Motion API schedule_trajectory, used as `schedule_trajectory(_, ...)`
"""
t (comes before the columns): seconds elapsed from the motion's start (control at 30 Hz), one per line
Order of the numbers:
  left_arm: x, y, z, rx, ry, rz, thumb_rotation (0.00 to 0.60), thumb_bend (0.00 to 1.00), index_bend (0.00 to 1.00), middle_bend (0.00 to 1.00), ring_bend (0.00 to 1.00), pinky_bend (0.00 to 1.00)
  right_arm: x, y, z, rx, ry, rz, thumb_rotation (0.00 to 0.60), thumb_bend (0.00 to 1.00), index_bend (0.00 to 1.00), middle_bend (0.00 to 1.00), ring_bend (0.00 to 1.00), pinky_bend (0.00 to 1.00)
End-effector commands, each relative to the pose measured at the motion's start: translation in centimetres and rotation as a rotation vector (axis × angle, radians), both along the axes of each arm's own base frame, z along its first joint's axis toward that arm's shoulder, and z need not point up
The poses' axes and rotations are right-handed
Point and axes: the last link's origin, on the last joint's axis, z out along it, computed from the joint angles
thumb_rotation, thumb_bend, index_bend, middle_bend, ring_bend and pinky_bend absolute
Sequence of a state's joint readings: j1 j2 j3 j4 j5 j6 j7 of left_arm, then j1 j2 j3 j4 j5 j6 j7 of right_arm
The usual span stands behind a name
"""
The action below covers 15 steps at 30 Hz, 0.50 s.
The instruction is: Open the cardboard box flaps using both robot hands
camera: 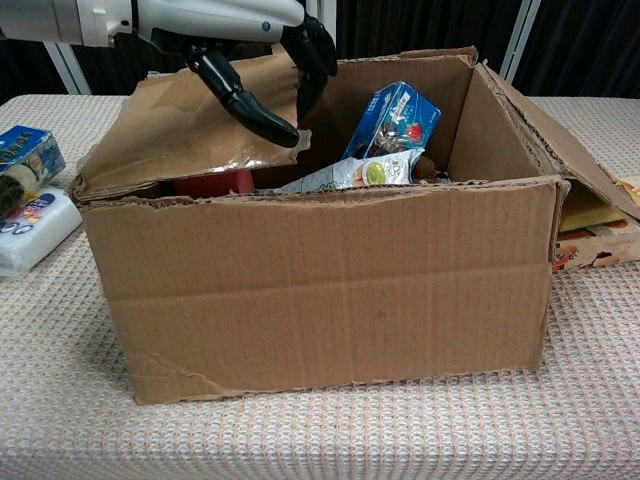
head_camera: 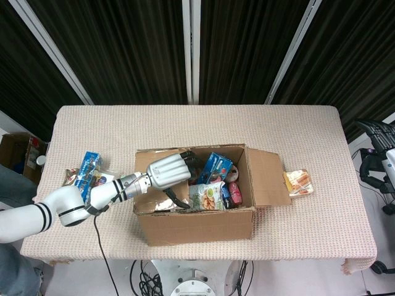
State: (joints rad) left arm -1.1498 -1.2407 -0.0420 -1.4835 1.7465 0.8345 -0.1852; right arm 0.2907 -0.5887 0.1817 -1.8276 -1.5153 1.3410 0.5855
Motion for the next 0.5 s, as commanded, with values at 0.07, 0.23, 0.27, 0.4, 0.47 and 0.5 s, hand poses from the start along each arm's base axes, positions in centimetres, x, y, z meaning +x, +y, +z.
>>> schedule_trajectory(0.07,0.8,-0.2,1.9,0.014,-0.020,0.008,0.117,0.00,0.54,0.50,0.19,0.18,0.1,-0.2,0.0,0.003,-0.002,0.003,0.600,0.78,0.00,0.07,0.00,0.00)
schedule_trajectory(0.23,1.6,-0.7,5.3,0.046,-0.050,0.022,0.116,0.00,0.54,0.50,0.19,0.19,0.5,-0.4,-0.1,0.011,0.001,0.012,0.600,0.78,0.00,0.07,0.00,0.00)
schedule_trajectory(0.27,1.6,-0.7,5.9,0.057,-0.049,0.023,0.117,0.00,0.54,0.50,0.19,0.19,0.6,-0.5,-0.2,0.012,0.002,0.013,0.600,0.78,0.00,0.07,0.00,0.00)
schedule_trajectory(0.4,1.3,-1.3,8.3,0.082,-0.062,0.067,0.112,0.00,0.54,0.50,0.19,0.19,1.0,-0.6,-0.4,0.017,-0.001,0.026,0.600,0.78,0.00,0.07,0.00,0.00)
schedule_trajectory(0.47,1.0,-1.7,9.5,0.092,-0.080,0.097,0.113,0.00,0.54,0.50,0.19,0.19,1.2,-0.6,-0.6,0.023,-0.003,0.031,0.600,0.78,0.00,0.07,0.00,0.00)
schedule_trajectory(0.5,0.8,-1.8,9.9,0.100,-0.083,0.107,0.113,0.00,0.54,0.50,0.19,0.19,1.2,-0.6,-0.7,0.027,-0.002,0.033,0.600,0.78,0.00,0.07,0.00,0.00)
